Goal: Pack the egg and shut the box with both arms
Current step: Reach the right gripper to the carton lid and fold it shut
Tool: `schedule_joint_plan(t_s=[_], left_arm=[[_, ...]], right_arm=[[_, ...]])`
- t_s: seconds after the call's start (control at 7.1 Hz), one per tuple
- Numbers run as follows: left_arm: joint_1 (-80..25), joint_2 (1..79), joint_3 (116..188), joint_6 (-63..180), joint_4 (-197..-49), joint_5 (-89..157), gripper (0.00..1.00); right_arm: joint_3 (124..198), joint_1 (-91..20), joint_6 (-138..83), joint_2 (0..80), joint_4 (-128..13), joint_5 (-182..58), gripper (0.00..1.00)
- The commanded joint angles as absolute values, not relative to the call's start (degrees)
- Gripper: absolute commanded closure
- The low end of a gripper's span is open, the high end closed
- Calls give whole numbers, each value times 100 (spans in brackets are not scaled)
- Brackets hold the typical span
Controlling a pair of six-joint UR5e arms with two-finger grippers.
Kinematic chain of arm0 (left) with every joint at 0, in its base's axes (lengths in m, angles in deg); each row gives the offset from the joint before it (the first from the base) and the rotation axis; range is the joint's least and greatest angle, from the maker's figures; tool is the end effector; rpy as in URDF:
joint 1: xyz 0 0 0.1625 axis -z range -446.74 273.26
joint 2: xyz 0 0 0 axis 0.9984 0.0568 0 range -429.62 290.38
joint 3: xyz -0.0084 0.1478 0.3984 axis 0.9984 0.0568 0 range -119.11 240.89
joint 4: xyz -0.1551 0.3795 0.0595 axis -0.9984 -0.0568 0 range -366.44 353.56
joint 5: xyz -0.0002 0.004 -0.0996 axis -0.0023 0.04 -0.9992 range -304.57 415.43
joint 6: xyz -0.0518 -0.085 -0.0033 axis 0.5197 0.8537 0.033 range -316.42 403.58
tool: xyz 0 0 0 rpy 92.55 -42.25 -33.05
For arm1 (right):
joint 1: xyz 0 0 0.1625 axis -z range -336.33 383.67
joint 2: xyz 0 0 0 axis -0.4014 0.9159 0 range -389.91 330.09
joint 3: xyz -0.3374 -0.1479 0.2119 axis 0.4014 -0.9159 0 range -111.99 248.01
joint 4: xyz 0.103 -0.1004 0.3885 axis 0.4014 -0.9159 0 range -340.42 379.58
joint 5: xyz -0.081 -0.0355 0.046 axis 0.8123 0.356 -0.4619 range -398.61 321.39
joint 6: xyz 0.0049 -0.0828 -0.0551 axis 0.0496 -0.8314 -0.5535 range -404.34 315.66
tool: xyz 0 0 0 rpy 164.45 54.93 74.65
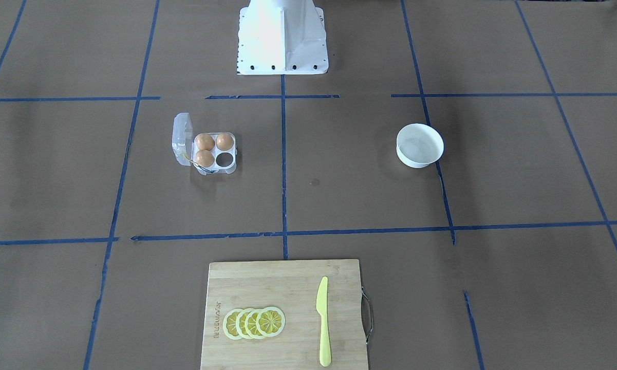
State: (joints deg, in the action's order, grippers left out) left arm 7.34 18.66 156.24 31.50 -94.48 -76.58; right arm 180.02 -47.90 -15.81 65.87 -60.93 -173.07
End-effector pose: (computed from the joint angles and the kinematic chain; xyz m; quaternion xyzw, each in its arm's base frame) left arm -0.1007 -0.4745 0.6336 0.0639 0.3530 0.0703 0.9308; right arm -0.0834 -0.4513 0.4964 0.0419 -0.4203 -0.0045 0.9064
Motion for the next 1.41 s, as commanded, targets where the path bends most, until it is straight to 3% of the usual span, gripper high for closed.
schedule_joint_plan(t_s=[0.0,0.28,0.56,1.27], left_arm=[[730,1915,15625,3145,-9459,-7658,0],[730,1941,15617,3145,-9459,-7649,0],[730,1941,15617,3145,-9459,-7649,0],[730,1924,15617,3145,-9459,-7640,0]], right_arm=[[18078,-3056,1382,6554,-4228,-16444,86],[17973,-1622,3108,5715,-3904,-15223,100],[17727,-791,3747,4800,-3974,-14367,100],[17752,-884,3679,4805,-4070,-14477,100]])
